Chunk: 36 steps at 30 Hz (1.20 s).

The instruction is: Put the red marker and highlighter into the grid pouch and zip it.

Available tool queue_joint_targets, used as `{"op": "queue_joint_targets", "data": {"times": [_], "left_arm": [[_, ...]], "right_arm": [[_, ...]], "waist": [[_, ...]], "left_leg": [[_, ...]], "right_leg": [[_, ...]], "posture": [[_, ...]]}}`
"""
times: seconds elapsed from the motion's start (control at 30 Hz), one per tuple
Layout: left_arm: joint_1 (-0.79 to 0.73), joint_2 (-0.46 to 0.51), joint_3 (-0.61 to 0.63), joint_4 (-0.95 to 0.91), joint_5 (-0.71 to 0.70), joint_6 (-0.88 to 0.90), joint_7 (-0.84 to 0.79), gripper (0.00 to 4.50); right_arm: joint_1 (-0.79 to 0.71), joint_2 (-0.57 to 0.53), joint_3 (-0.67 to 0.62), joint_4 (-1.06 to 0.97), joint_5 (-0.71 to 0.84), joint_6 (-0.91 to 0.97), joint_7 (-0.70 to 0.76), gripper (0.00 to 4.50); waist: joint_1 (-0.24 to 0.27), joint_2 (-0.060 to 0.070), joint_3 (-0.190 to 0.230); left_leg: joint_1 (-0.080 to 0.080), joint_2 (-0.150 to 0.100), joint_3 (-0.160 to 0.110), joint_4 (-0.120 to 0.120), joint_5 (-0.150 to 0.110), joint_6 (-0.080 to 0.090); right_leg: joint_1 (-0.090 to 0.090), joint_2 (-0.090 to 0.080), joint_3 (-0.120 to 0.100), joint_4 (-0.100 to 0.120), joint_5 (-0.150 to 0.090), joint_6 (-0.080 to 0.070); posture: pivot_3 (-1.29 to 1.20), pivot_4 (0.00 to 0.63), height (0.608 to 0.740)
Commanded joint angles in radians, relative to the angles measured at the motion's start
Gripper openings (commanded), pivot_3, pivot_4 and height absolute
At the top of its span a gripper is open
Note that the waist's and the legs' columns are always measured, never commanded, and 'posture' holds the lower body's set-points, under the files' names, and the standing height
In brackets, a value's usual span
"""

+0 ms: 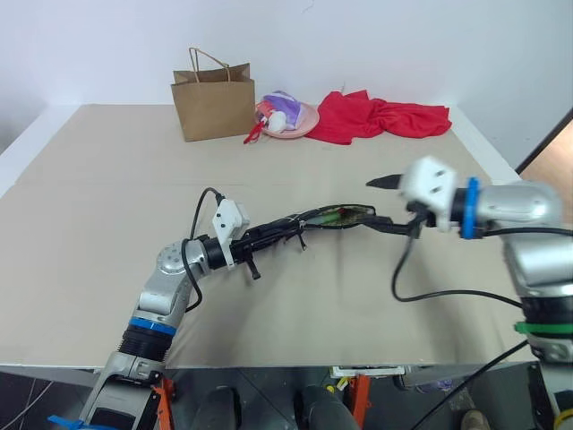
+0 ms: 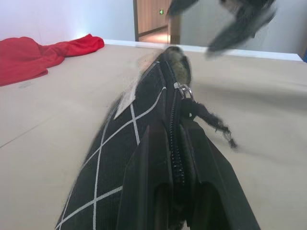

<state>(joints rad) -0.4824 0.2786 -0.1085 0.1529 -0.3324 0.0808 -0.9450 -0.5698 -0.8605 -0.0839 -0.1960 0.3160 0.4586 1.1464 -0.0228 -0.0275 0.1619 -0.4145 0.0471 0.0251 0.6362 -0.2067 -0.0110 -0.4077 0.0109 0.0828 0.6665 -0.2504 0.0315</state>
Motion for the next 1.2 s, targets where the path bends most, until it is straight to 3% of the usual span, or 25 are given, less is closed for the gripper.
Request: {"op": "queue_joint_targets", "data": {"times": [0.03,0.1,0.2,0.5,0.63,0.8,0.9,1.07,1.1,1.2], "left_arm": [[0.0,-0.001,0.018,-0.034,-0.01,-0.018,0.008,0.0],[0.005,-0.001,0.018,-0.039,-0.01,-0.016,0.01,0.0],[0.01,0.0,0.019,-0.045,-0.01,-0.013,0.012,0.0],[0.012,0.002,0.016,-0.061,-0.01,-0.002,0.015,0.0],[0.015,0.001,0.015,-0.068,-0.012,0.002,0.016,0.0],[0.011,0.0,0.015,-0.065,-0.012,0.002,0.015,0.0],[0.008,-0.001,0.015,-0.061,-0.011,0.0,0.015,0.0],[0.008,-0.001,0.013,-0.058,-0.012,-0.003,0.015,0.0],[0.009,-0.002,0.013,-0.058,-0.012,-0.003,0.015,0.0],[0.009,-0.004,0.011,-0.056,-0.011,-0.005,0.017,0.0]], "right_arm": [[0.227,-0.064,-0.126,-0.205,0.231,0.239,0.064,3.46],[0.347,-0.041,-0.128,-0.282,0.295,0.308,0.023,3.46],[0.382,0.06,-0.069,-0.271,0.282,0.346,-0.113,3.46],[0.22,0.352,0.18,-0.133,0.105,0.31,-0.414,3.46],[0.15,0.446,0.22,-0.066,0.07,0.281,-0.476,3.46],[0.12,0.488,0.222,-0.037,0.065,0.264,-0.494,3.46],[0.136,0.474,0.22,-0.055,0.075,0.252,-0.474,2.63],[0.153,0.444,0.201,-0.083,0.098,0.245,-0.446,0.25],[0.152,0.441,0.193,-0.084,0.104,0.248,-0.446,0.04],[0.153,0.433,0.185,-0.087,0.112,0.253,-0.445,0.04]], "waist": [[0.003,-0.001,0.0],[0.002,-0.002,-0.001],[-0.013,-0.002,-0.001],[-0.024,-0.002,0.0],[-0.023,-0.003,-0.001],[-0.021,-0.003,-0.001],[-0.021,-0.003,-0.001],[-0.021,-0.003,-0.001],[-0.021,-0.003,0.0],[-0.021,-0.003,-0.001]], "left_leg": [[0.0,0.0,-0.001,0.0,0.0,0.0],[0.0,0.0,-0.004,0.001,-0.001,0.0],[0.0,0.0,-0.001,0.002,0.0,0.0],[0.005,0.0,0.0,0.001,0.004,0.003],[0.003,0.0,0.0,0.0,0.004,0.002],[-0.001,-0.001,-0.002,0.0,0.003,0.003],[-0.001,-0.001,-0.002,0.0,0.003,0.003],[-0.001,-0.001,-0.002,0.0,0.003,0.003],[-0.001,-0.001,-0.003,0.0,0.003,0.003],[0.0,-0.001,-0.003,0.0,0.003,0.003]], "right_leg": [[0.001,0.0,-0.001,0.0,0.0,0.0],[0.002,0.0,-0.003,-0.001,-0.001,0.0],[0.0,0.001,0.0,0.0,-0.002,0.005],[0.001,0.003,0.002,0.0,0.005,0.003],[0.0,0.003,0.003,0.0,0.002,0.005],[-0.002,0.002,0.002,0.0,0.001,0.005],[-0.002,0.001,0.001,-0.001,0.001,0.006],[-0.002,0.001,0.001,0.0,0.001,0.006],[-0.002,0.002,0.001,0.0,0.001,0.006],[-0.002,0.002,0.001,0.0,0.001,0.005]], "posture": [[0.0,0.15,0.74],[0.0,0.15,0.74],[0.0,0.15,0.74],[0.0,0.15,0.74],[0.0,0.15,0.74],[0.0,0.15,0.74],[0.0,0.15,0.74],[0.0,0.15,0.74],[0.0,0.15,0.74],[0.0,0.15,0.74]]}}
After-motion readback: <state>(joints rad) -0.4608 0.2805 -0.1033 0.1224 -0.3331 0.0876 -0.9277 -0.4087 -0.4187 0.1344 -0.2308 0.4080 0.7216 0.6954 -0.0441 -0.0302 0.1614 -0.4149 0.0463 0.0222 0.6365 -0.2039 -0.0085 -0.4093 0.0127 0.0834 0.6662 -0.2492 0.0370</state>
